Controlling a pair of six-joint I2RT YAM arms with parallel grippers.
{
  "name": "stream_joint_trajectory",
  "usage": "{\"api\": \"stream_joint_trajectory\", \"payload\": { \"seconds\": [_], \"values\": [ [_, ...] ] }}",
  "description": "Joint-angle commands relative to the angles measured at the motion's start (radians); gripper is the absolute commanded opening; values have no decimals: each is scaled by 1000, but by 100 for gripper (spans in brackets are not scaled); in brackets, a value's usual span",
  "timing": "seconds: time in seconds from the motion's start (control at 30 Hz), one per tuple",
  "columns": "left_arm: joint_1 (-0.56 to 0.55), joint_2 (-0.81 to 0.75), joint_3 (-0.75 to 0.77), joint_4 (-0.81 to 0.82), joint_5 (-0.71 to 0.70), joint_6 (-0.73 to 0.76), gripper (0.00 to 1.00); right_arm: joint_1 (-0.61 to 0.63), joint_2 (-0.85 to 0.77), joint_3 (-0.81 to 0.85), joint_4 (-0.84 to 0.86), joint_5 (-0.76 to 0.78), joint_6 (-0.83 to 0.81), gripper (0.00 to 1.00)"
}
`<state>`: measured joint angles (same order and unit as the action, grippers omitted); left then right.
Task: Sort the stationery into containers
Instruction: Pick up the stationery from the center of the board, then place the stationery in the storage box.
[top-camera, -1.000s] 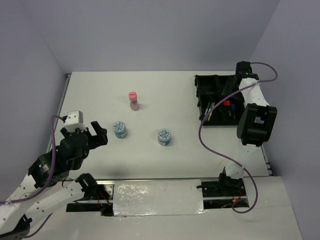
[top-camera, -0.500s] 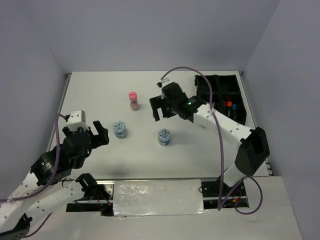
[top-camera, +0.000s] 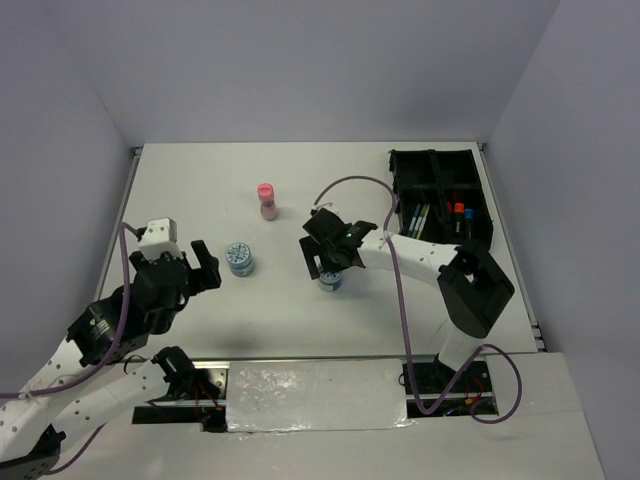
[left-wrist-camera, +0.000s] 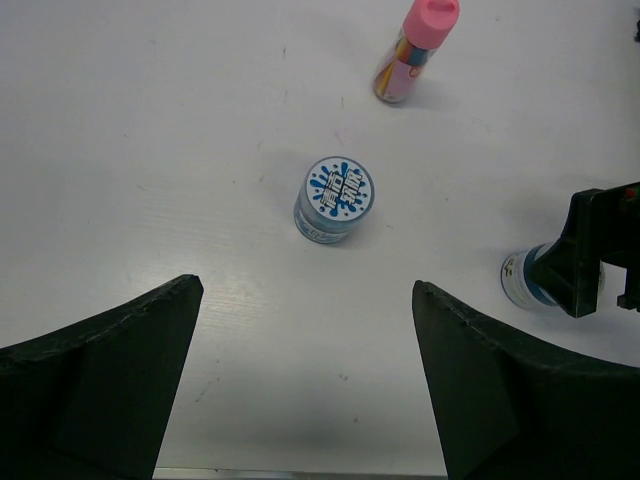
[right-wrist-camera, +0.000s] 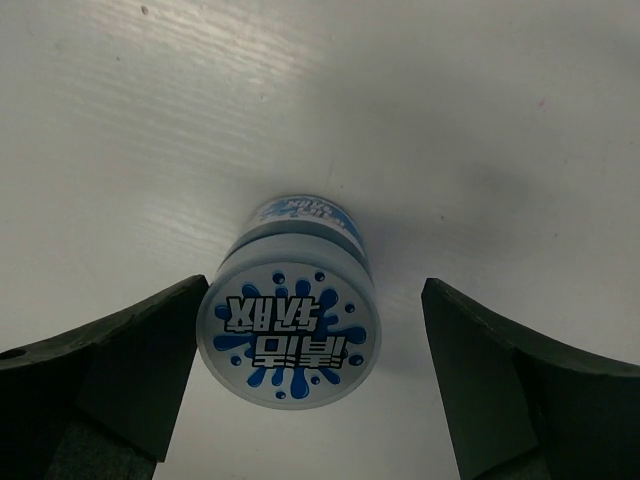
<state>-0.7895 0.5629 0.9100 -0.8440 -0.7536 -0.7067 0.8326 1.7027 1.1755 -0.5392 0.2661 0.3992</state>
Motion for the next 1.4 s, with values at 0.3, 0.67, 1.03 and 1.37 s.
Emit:
{"api": "stream_joint_trajectory", "payload": {
  "seconds": [0.3,0.67,1.03,1.37],
  "values": [
    [7,-4,1,25,-9,18,99,10,-58,-36,65,-54,14,0],
    [7,-3,-2,29,2,24,99,-519,104,616,-59,62,-160,0],
    [7,3,-6,52,33,44,99,-725,595,1209,-233,13,-192,0],
    [18,22,-8,68,56,65,99,-751,609,1049,-165,-71,-238,5]
  ]
}}
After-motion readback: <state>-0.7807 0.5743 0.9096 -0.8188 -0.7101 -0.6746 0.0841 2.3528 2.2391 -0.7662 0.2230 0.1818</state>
